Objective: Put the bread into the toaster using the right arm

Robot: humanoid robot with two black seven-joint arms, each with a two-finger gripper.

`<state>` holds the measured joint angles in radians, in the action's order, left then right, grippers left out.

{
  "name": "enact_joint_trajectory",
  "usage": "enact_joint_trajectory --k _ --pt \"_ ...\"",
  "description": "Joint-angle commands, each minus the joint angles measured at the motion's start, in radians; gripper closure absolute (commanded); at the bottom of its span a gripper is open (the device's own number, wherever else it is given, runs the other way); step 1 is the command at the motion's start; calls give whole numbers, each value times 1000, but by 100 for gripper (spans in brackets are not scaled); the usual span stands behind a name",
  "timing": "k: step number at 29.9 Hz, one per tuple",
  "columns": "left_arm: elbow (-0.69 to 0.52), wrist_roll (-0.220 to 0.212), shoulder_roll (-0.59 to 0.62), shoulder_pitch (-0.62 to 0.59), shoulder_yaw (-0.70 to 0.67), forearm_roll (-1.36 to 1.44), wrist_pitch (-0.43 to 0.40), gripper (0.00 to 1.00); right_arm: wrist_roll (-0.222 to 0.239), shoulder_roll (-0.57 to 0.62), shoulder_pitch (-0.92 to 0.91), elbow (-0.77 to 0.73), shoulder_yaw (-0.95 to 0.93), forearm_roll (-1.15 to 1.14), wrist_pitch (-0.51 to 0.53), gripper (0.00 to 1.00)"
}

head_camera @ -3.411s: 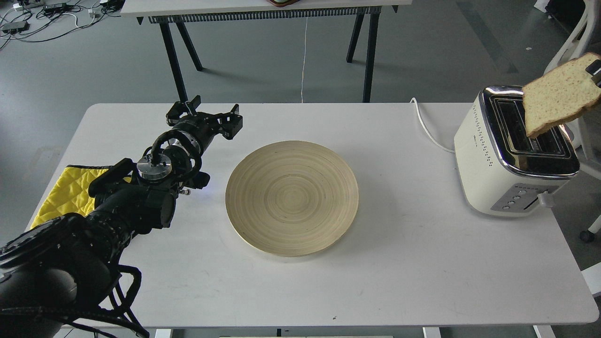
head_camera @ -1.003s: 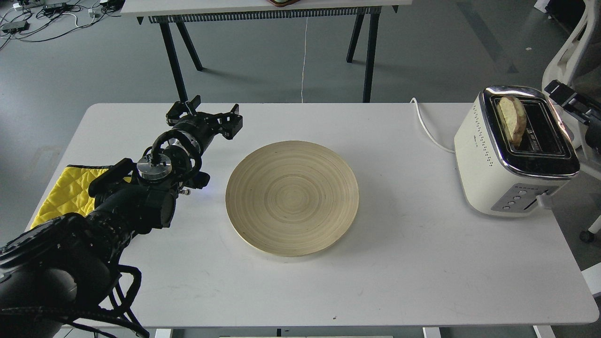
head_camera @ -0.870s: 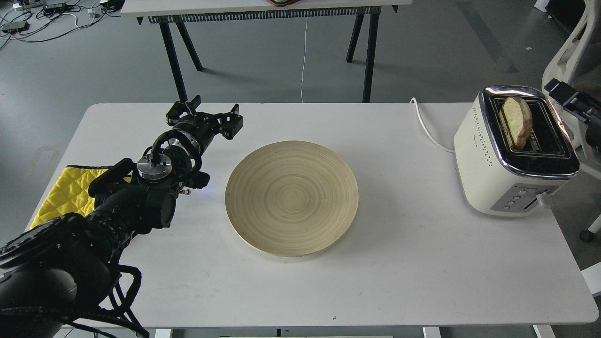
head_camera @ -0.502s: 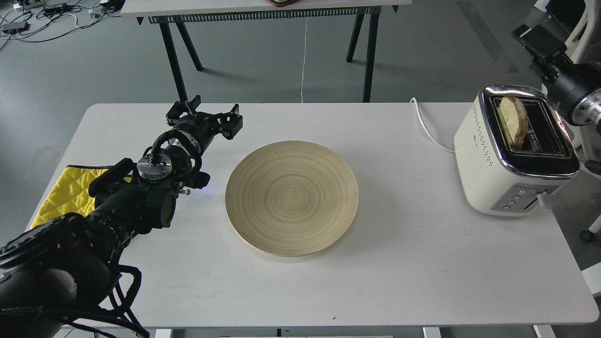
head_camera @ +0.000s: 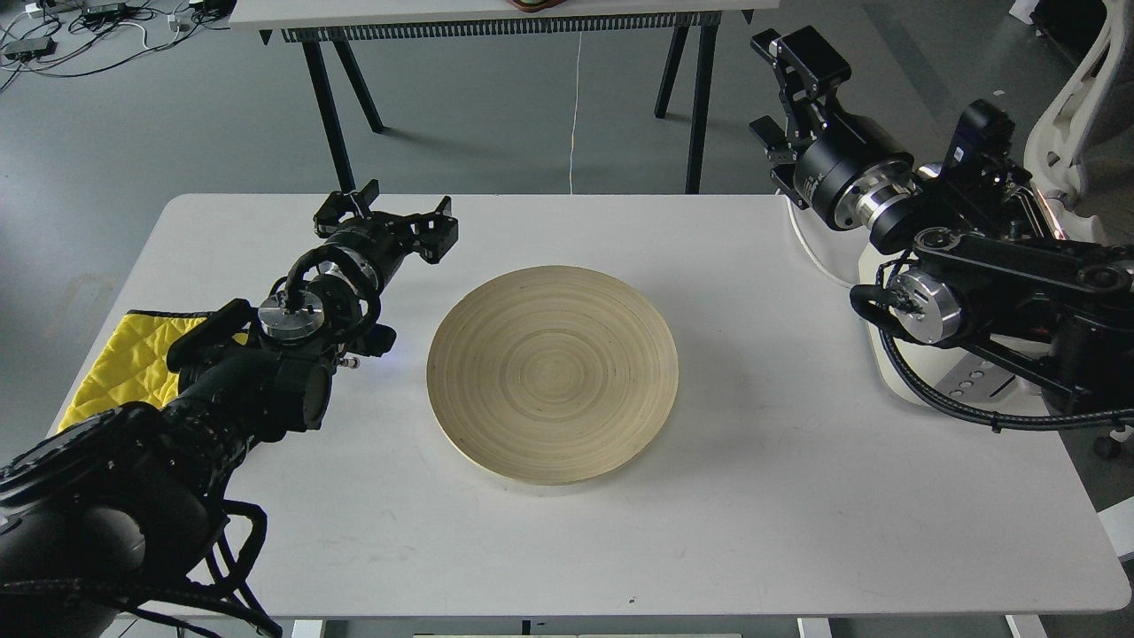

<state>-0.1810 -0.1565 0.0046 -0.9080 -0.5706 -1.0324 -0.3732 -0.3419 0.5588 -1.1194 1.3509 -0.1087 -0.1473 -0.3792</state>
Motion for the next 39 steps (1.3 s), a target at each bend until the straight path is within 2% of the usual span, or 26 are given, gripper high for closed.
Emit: enact_joint_trajectory --k 1,5,12,14,18,25,39 --pt "0 0 0 0 0 0 0 0 -20 -77 82 -62 -89 3 86 1" --pt "0 0 0 0 0 0 0 0 -90 -99 212 -157 -215 52 357 1" --pt "0 0 0 0 0 0 0 0 -147 -175 339 -418 -310 104 722 1" --pt "0 0 0 0 0 0 0 0 -147 -195 351 -482 -309 104 798 1" --pt "0 0 0 0 0 0 0 0 -147 -224 365 -539 -304 104 838 1" --pt "0 0 0 0 0 0 0 0 -147 -244 397 -544 -293 101 862 1" --pt "0 0 0 0 0 0 0 0 -147 -250 395 -544 -302 100 852 1"
